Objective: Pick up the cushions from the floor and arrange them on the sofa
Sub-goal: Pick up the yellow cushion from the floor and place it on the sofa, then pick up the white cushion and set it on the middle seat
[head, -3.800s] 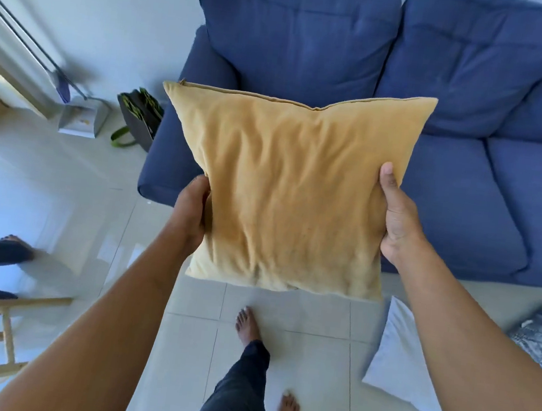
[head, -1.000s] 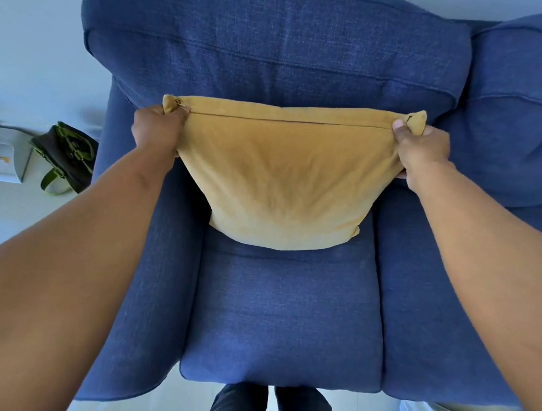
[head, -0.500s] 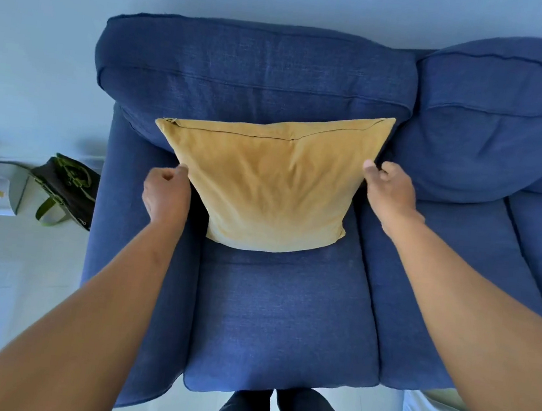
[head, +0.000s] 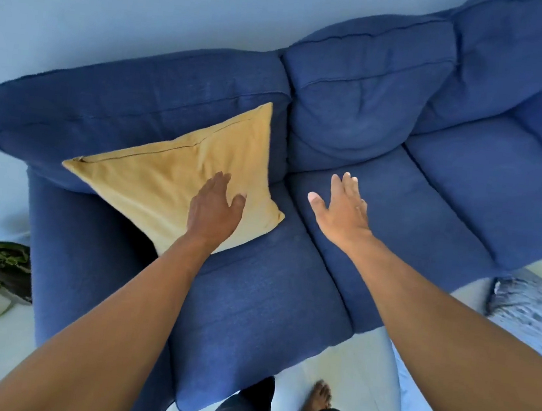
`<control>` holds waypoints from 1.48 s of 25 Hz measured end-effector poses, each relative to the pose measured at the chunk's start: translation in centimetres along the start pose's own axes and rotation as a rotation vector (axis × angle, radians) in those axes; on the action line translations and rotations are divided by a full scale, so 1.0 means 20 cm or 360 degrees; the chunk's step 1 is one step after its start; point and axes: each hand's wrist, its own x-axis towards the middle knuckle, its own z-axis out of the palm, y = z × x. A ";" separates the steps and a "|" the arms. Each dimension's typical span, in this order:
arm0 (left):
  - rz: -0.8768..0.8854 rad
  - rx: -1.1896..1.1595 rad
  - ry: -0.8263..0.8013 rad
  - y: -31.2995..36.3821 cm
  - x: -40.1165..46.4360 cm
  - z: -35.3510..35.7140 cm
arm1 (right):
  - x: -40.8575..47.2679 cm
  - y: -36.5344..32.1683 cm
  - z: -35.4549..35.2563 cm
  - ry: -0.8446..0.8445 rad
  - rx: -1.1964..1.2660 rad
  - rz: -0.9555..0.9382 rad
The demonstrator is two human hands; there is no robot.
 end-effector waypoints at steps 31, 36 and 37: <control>0.1441 0.0757 -0.1301 2.29 -1.27 2.34 | -1.59 2.91 -0.47 0.0482 0.0386 0.1524; 0.1375 0.0916 -0.1485 2.29 -1.28 2.71 | -1.58 3.23 -0.27 0.0427 0.0546 0.1710; 0.1358 0.0956 -0.1522 2.28 -1.28 2.81 | -1.56 3.30 -0.19 0.0400 0.0578 0.1731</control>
